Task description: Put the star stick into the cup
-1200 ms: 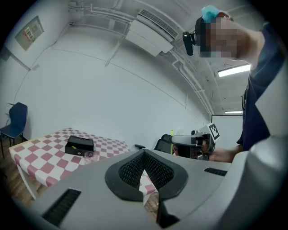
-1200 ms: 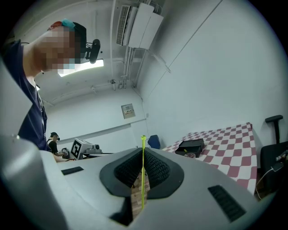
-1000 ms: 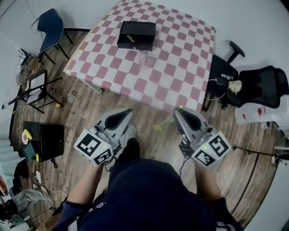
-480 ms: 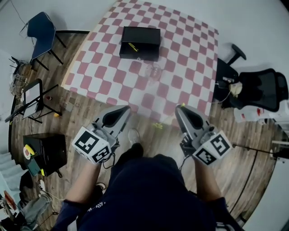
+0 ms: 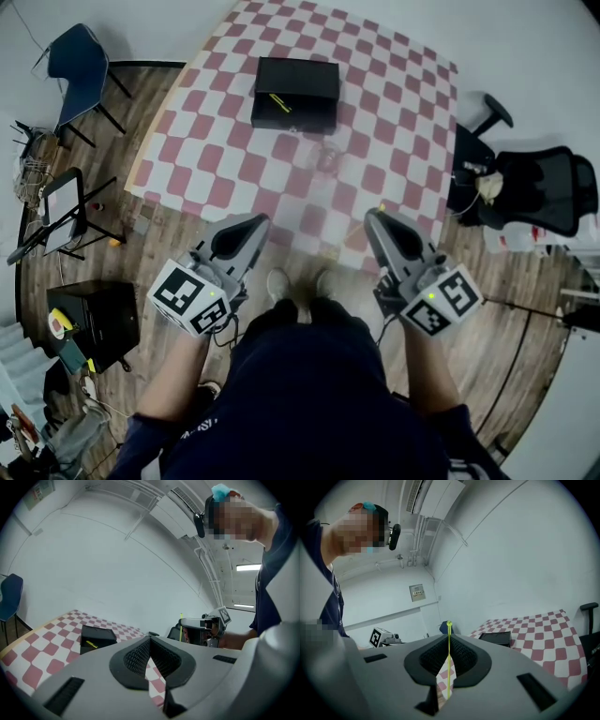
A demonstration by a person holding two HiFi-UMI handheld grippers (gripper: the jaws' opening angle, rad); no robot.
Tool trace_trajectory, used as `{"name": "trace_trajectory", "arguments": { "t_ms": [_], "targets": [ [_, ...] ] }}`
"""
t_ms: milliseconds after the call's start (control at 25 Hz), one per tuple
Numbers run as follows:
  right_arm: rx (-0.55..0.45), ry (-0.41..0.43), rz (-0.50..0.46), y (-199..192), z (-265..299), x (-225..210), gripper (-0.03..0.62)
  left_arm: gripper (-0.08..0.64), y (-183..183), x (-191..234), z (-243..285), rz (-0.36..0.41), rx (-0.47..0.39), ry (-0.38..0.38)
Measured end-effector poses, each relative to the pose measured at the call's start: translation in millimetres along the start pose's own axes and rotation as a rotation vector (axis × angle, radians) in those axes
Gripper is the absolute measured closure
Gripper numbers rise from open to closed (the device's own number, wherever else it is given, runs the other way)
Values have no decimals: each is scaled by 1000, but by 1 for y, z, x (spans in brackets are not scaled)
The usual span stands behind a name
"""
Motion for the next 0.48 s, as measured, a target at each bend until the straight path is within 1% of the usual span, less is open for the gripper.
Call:
{"name": "trace_trajectory", "arguments": {
  "t_ms": [200, 480],
  "targets": [
    [0, 12, -2, 9, 15, -15, 569, 529, -4, 9, 12, -12, 13, 18],
    [6, 61, 1, 22, 36, -49, 569, 529, -7, 15, 34, -29, 37, 75]
  ]
}}
Point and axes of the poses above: the fingertips, and each gripper's own axes: z forward along the fingers, x to its left, y out of its top, the point moved 4 cm from there along -z, backward along the fingers, and after that the axes turned 7 degrees about z, right-handed, at the moved point
